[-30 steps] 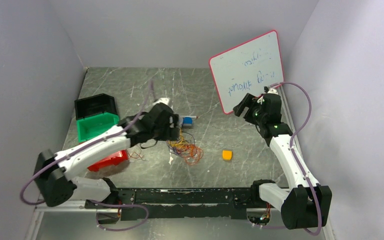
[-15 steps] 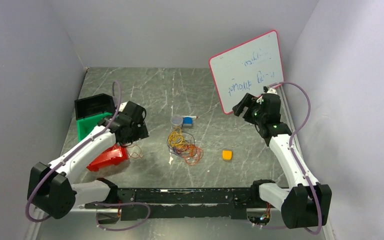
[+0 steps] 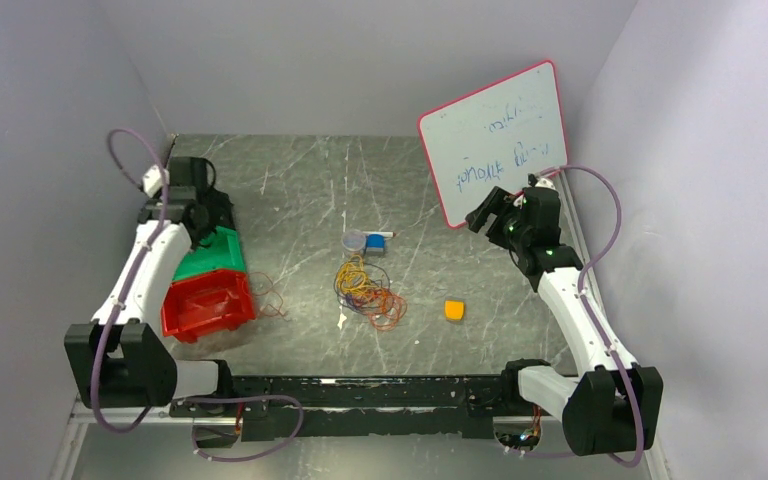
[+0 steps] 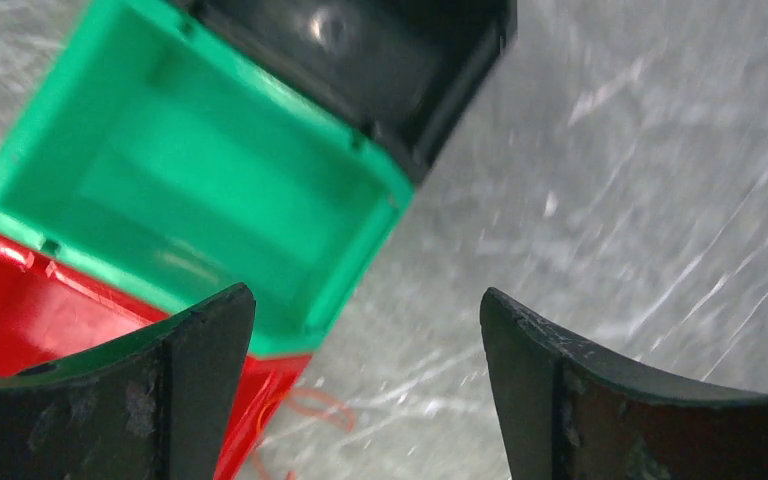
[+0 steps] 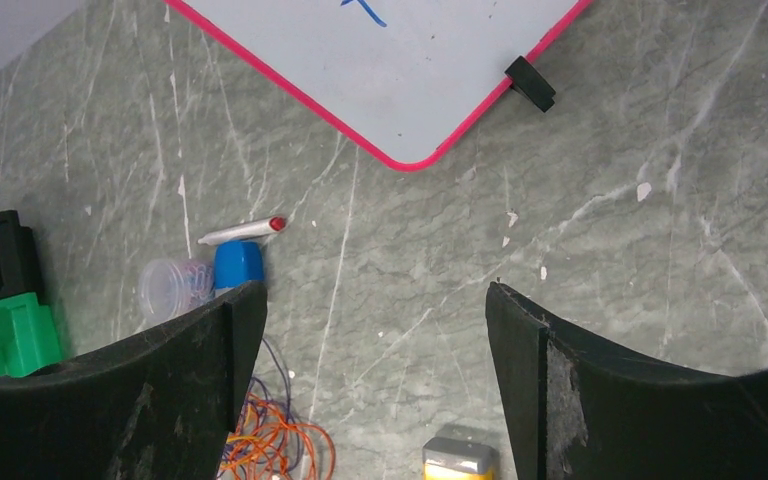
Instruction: Untangle the cables
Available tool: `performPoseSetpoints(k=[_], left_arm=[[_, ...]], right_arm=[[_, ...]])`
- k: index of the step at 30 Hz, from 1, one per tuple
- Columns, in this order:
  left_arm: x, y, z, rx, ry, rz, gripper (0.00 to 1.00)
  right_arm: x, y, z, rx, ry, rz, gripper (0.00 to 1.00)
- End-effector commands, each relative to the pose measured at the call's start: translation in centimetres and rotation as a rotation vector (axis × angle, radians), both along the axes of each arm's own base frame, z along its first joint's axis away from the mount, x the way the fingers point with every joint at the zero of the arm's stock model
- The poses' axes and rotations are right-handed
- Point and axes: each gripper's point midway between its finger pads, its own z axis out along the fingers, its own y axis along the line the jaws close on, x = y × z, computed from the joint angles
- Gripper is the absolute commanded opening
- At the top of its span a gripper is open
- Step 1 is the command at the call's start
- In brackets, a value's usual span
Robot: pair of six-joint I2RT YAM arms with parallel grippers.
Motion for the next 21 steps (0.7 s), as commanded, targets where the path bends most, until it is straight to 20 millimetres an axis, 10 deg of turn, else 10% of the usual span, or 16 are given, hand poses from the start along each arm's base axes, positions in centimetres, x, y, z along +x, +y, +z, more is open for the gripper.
performPoseSetpoints(k=[1,21], left_arm=[[3.2,4.0,2.8,-0.097,-0.145,0.227,0.88],[5.9,6.2,-1.4,-0.543,-0.125,0.731,0.82]], right_arm=[[-0.3,-0.1,0.1,0.012,0.011,-0.024,0.84],[-0.7,-0.3,0.8,0.007,0.003,-0.033,0.84]])
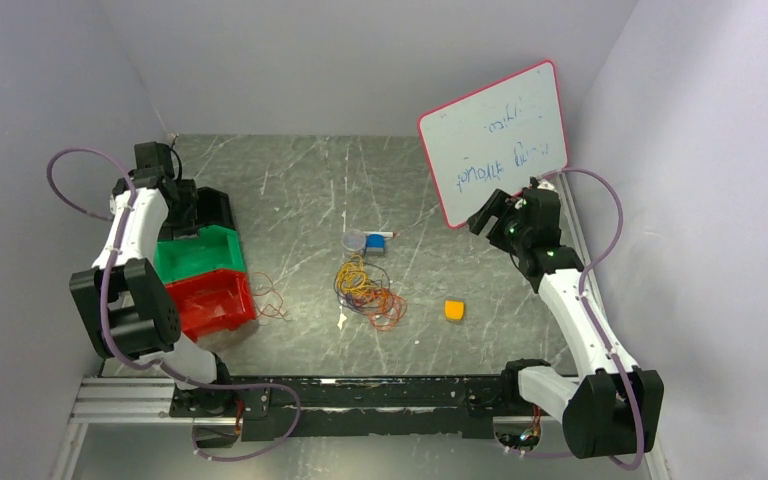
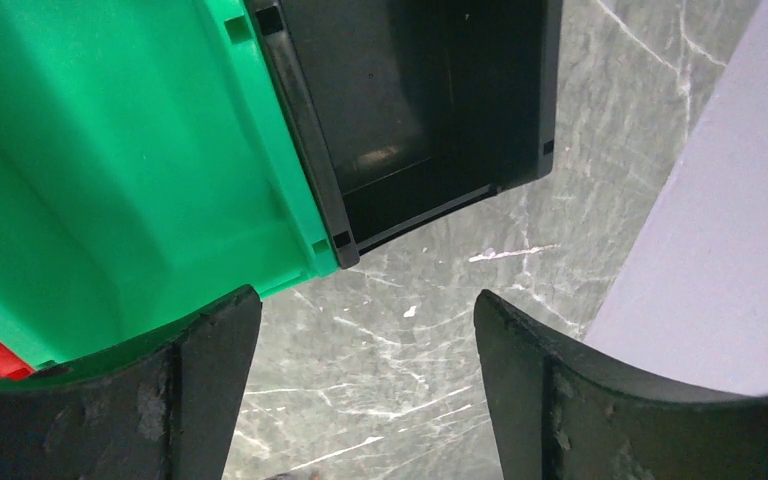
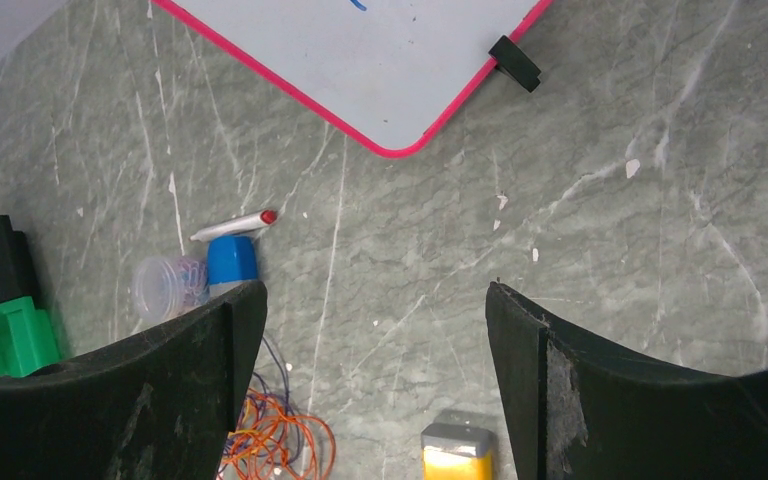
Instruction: Untangle the cables
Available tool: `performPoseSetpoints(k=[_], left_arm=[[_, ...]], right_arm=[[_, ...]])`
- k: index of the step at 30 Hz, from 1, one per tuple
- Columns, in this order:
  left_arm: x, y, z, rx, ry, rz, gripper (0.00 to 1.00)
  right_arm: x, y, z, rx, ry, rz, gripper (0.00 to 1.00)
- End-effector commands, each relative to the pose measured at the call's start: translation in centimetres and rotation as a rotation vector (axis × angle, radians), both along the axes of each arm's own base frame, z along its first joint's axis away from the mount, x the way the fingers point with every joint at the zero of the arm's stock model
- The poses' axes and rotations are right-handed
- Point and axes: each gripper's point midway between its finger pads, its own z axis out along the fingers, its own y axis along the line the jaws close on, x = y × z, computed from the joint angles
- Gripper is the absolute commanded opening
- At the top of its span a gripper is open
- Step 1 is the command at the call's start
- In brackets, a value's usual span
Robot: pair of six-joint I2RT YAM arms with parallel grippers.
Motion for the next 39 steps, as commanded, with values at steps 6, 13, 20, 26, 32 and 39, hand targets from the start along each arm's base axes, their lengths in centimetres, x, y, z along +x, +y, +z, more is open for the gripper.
performPoseSetpoints(k=[6,13,20,26,32,39], left_arm=[[0.9,0.3,-1.3,-0.102,0.01,0.092,0.81],[0.5,1.1,-3.3,-0.103,0.06,0.099,0.75],[0.9,2.0,-5.9,-0.071,0.123,0.053,0.65],[1.3,2.5,-7.2,-0.043,0.17,-0.002,0.47],[1.8,2.0,-8.2,-0.038,0.17,-0.106,0.35],[2.4,0.2,-8.9,-0.047,0.152,-0.256,0.2]], right_arm=[[-0.1,-0.1,1.0,-0.004,-0.027,-0.006,0.84],[-0.1,-0.1,1.0,-0.006,-0.026,-0.004,0.84],[0.0,0.0,1.0,-0.008,-0.025,0.002,0.84],[-0.1,-0.3,0.9,-0.02,-0.026,-0.008,0.84],[0.0,-0.1,0.6,-0.018,-0.018,-0.001,0.84],[-0.1,0.0,0.3,-0.013,-0.012,0.005,0.84]])
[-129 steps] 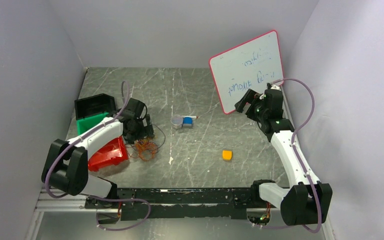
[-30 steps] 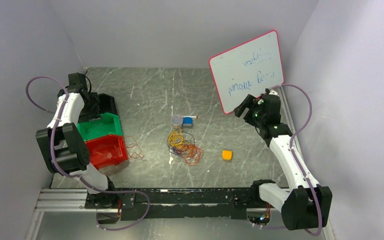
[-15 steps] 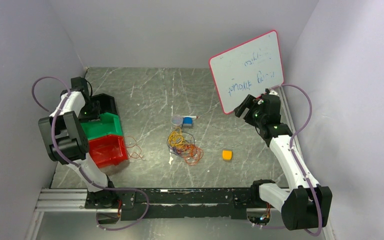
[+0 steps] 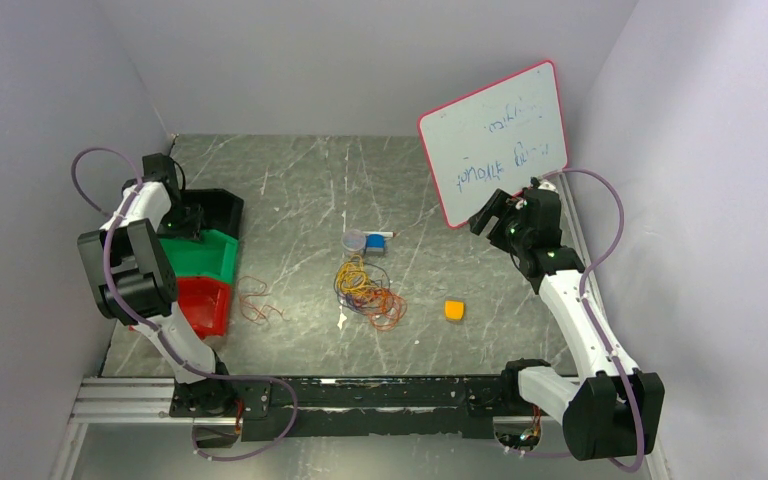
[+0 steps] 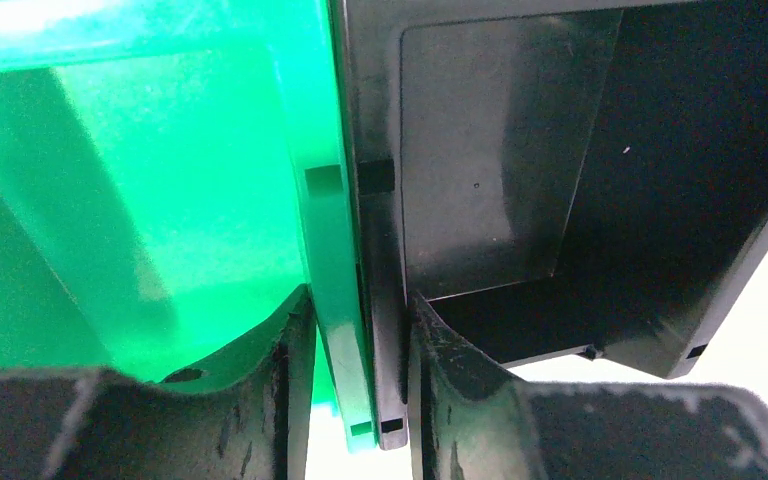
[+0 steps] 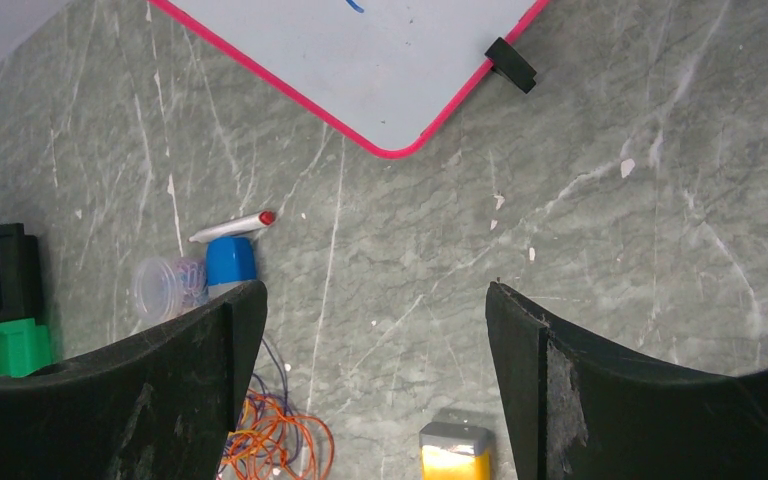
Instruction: Untangle the cables
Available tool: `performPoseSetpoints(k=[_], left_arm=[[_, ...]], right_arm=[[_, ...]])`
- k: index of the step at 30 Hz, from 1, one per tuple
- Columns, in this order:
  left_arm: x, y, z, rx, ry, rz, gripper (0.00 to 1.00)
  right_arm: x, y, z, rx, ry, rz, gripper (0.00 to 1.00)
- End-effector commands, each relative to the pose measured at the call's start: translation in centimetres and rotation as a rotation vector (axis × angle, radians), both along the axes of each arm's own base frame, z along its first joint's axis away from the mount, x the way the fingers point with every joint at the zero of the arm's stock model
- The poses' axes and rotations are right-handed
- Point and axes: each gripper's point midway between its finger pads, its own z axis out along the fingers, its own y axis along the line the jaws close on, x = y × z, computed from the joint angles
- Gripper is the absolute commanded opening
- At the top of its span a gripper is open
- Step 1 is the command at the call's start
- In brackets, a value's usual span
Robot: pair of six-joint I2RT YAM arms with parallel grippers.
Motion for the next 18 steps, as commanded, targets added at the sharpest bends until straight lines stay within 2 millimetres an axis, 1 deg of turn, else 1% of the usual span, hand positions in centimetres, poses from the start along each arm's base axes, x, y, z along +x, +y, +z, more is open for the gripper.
performPoseSetpoints(k=[1,4,8,9,10,14,15,18], left_arm=[[2.5,-1.1,-0.4,-0.012,-0.079,-0.145,0.2],[3.3,-2.6,-0.4,0.0,-0.085,-0.232,0.2],[4.9,-5.6,-0.4,0.01,-0.105,-0.387,0.19],[5.2,-6.1,-0.7,0.011,-0.104,-0.419,0.18],[5.6,-7.3,-0.7,0.014,-0.107,-0.465,0.17],[7.4,-11.2,-0.8,0.044,-0.125,-0.653,0.17],[8.0,-12.7,-0.6,0.05,-0.138,-0.716,0.17],[8.8,-16.0,-0.6,0.062,-0.141,-0.869,0.16]], right_arm=[[0.1,0.1,0.0,-0.008,-0.005,0.01,0.84],[0.0,0.1,-0.3,-0.01,0.0,0.011,0.84],[-0.1,0.1,-0.5,-0.011,0.008,0.015,0.84],[-0.1,0.1,-0.4,-0.011,0.006,0.015,0.84],[-0.1,0.1,-0.4,-0.012,0.008,0.015,0.84],[-0.2,0.0,-0.5,-0.018,0.009,0.012,0.84],[-0.3,0.0,-0.4,-0.02,0.009,0.013,0.84],[-0.3,0.0,-0.4,-0.021,0.01,0.014,0.84]])
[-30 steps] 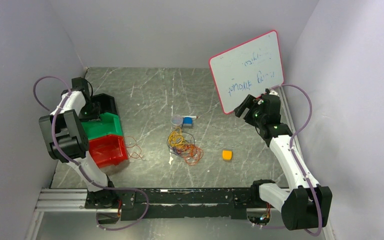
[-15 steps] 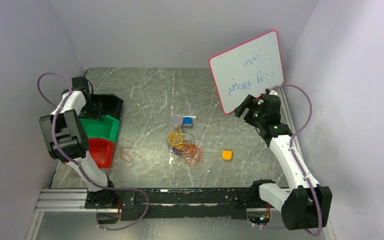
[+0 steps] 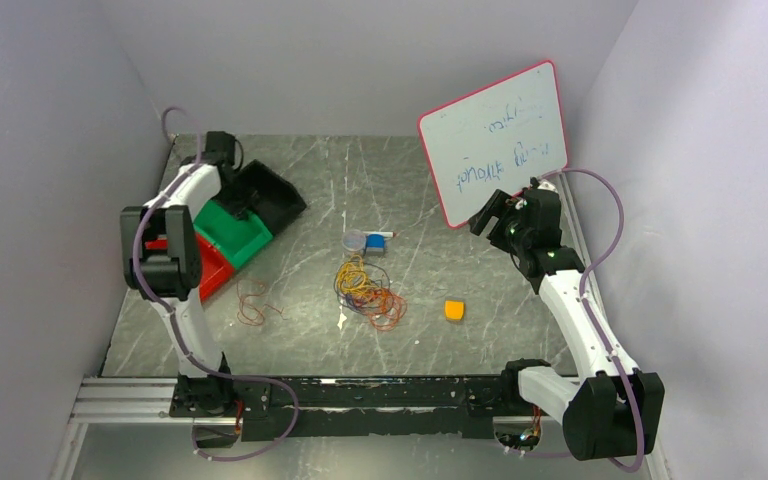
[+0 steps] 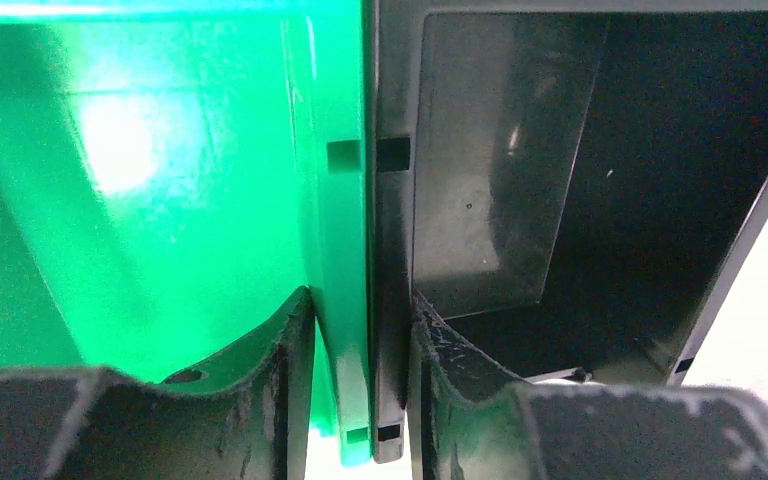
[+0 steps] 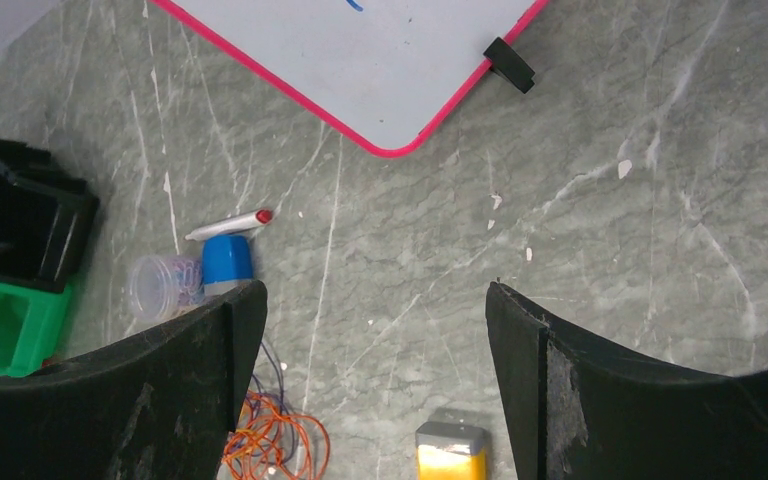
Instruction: Untangle the cables
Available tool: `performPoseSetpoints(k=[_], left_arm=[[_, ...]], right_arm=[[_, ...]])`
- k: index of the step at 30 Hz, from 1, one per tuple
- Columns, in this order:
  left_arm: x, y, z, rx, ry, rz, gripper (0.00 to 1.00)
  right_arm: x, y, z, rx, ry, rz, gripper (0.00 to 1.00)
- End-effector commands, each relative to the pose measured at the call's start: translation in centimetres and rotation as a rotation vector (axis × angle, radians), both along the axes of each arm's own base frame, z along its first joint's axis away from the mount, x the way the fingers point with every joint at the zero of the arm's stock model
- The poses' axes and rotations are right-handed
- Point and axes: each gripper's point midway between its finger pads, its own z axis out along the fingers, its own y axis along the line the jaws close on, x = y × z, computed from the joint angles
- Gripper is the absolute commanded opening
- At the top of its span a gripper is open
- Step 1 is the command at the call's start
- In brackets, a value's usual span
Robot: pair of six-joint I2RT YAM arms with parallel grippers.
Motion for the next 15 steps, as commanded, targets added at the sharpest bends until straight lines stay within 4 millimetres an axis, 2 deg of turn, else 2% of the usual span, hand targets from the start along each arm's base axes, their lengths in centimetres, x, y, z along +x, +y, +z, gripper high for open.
performPoseSetpoints(k=[1,6,15], left_arm=[[2.7,-6.8,-0.7,-0.032,-0.062,-0.309,0.15],[1.1,-10.9,-1.2,-0.006,-0.039,-0.449,0.15],[-2.0,-18.1,-1.2,-0.058,-0.026,-0.578,0.14]], right_arm=[[-0.3,0.1,-0.4,-0.013,0.012,0.011,0.84],[-0.5,-0.1,-0.3,-0.018,0.01,0.005,0.84],[-0.3,0.1,-0.6,-0.009,0.016,0.008,0.84]])
